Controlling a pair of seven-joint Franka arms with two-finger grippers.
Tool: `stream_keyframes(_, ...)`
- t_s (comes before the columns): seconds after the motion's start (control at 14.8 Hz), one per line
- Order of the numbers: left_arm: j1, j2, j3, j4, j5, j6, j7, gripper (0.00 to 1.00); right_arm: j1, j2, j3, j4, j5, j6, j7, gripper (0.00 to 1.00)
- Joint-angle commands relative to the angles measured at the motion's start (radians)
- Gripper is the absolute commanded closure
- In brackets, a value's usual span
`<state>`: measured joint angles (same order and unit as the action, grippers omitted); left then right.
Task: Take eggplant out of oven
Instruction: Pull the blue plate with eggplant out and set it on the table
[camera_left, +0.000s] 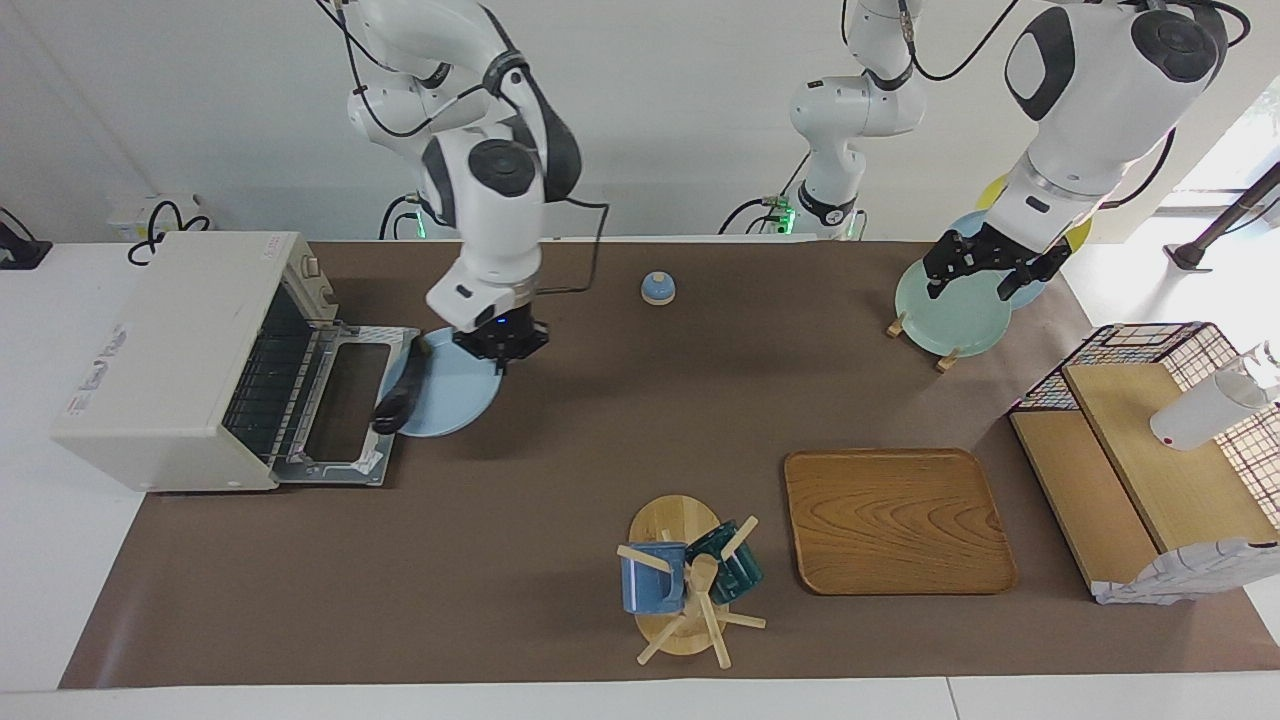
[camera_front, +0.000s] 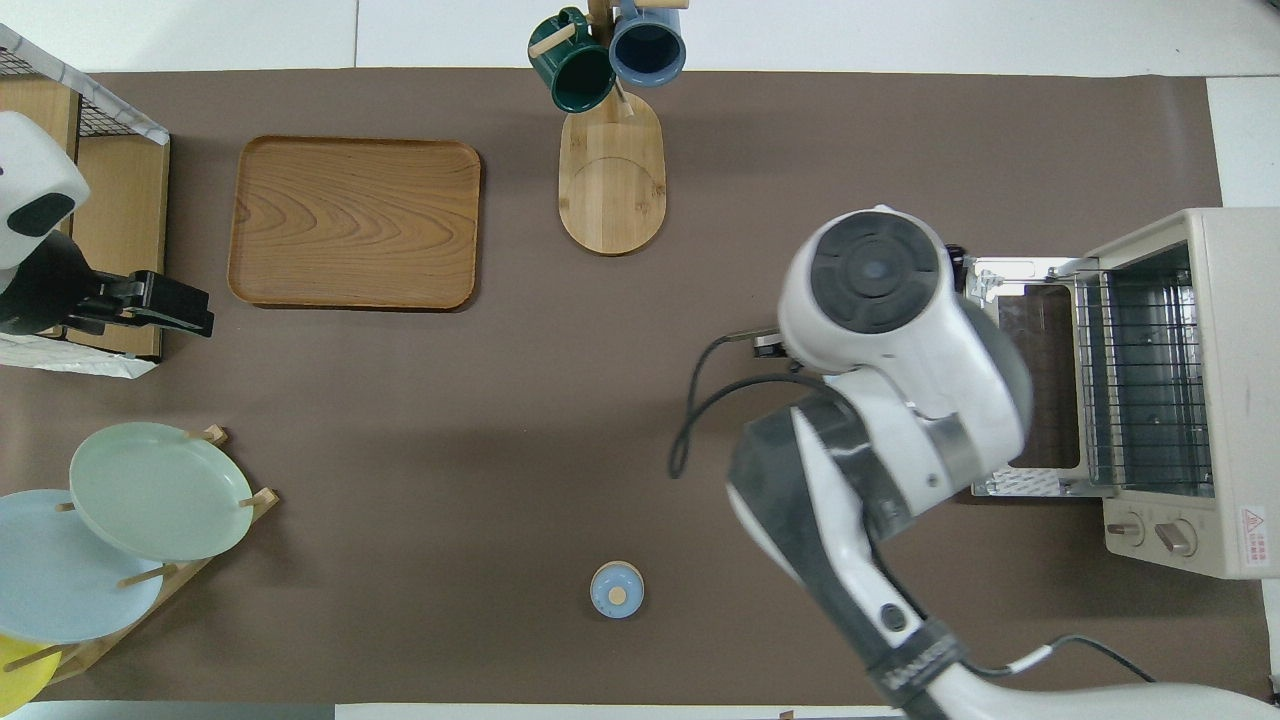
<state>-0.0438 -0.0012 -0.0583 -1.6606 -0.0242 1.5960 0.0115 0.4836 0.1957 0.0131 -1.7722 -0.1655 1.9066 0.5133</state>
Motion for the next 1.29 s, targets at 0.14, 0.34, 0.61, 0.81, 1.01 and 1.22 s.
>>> stream_keyframes(0.14, 0.022, -0.011, -0.003, -0.002, 0.013, 0.022, 0.007, 0.00, 0.228, 0.419, -0.005, 0.540, 0.024, -0.163, 0.370, 1.00)
stream_keyframes(0.34, 0.050, -0.011, -0.003, -0.002, 0.013, 0.031, 0.010, 0.00, 0.283, 0.462, 0.007, 0.539, 0.029, -0.057, 0.465, 1.00)
stream_keyframes(0.61, 0.056, -0.011, -0.002, -0.010, 0.020, 0.035, 0.008, 0.00, 0.282, 0.467, 0.008, 0.493, 0.035, 0.012, 0.478, 1.00)
stream_keyframes(0.81, 0.058, -0.013, -0.003, -0.010, 0.020, 0.042, 0.004, 0.00, 0.263, 0.461, 0.008, 0.416, 0.125, 0.139, 0.494, 0.88)
stream_keyframes(1.01, 0.058, -0.013, -0.003, -0.017, 0.018, 0.062, 0.001, 0.00, 0.256, 0.456, 0.007, 0.418, 0.133, 0.220, 0.507, 0.76)
stream_keyframes(1.22, 0.056, -0.013, -0.003, -0.018, 0.018, 0.067, 0.002, 0.00, 0.204, 0.407, -0.004, 0.415, 0.118, 0.150, 0.470, 0.77)
